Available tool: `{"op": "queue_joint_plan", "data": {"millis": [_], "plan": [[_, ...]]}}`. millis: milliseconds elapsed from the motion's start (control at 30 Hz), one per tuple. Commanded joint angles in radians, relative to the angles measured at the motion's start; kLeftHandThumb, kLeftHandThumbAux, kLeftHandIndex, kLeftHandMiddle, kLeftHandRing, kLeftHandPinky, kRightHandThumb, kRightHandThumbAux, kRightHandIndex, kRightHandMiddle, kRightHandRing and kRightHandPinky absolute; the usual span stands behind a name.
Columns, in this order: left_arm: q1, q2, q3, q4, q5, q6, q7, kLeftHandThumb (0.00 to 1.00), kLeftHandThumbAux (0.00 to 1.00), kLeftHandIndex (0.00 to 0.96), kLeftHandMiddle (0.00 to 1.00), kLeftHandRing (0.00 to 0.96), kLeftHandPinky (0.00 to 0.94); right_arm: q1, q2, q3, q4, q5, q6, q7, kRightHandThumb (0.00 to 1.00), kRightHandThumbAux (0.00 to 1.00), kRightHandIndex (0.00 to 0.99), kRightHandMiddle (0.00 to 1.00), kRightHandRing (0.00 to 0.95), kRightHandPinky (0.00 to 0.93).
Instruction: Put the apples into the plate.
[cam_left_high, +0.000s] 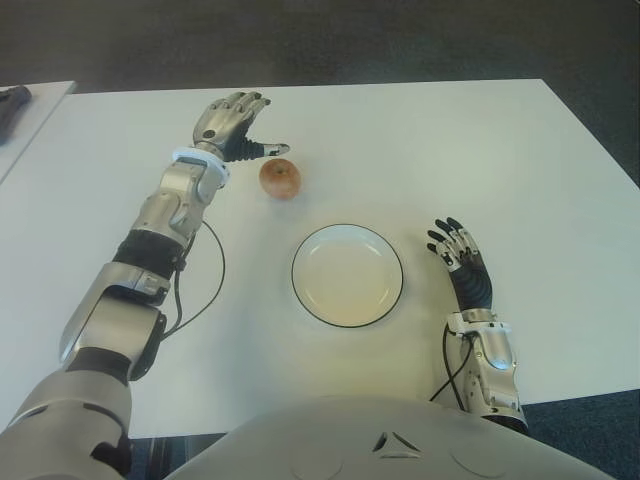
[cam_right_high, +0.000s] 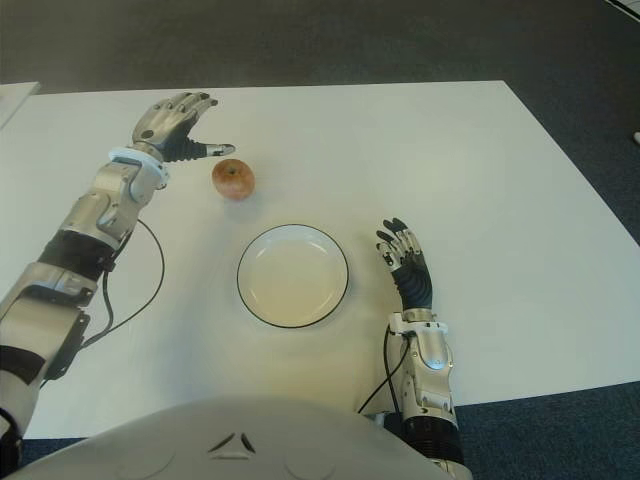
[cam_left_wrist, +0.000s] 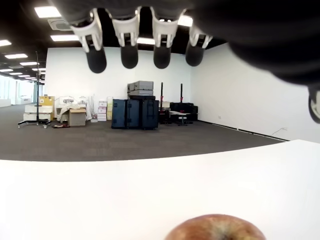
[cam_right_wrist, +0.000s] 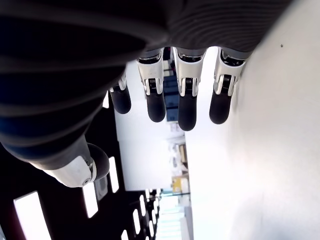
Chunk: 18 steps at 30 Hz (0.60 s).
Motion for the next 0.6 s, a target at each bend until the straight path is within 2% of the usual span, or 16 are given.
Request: {"op": "queue_joint_plan", "data": {"millis": [33, 300, 600], "plan": [[-0.031, -0.023, -0.032, 0.064, -0.005, -0.005, 0.005, 0.333, 0.210, 0.057, 0.054, 0.051, 0.123, 0.007, 0.006, 0.000, 0.022, 0.012, 0.001, 0.012, 0.354, 0.598, 0.113, 0.166, 0.189, 0.227], [-0.067, -0.050, -0.062, 0.126, -0.008, 0.007, 0.003, 0.333, 0.228, 0.047, 0.038, 0.033, 0.098, 0.013, 0.008, -0.001, 0.013, 0.005, 0.015, 0.001, 0.359, 0.585, 0.112, 0.167, 0.188, 0.214], [-0.097, -0.072, -0.087, 0.202, -0.016, 0.000, 0.018, 0.342, 0.232, 0.046, 0.033, 0.031, 0.092, 0.022, 0.009, -0.004, 0.015, 0.009, -0.008, 0.007, 0.349, 0.578, 0.110, 0.160, 0.176, 0.201]]}}
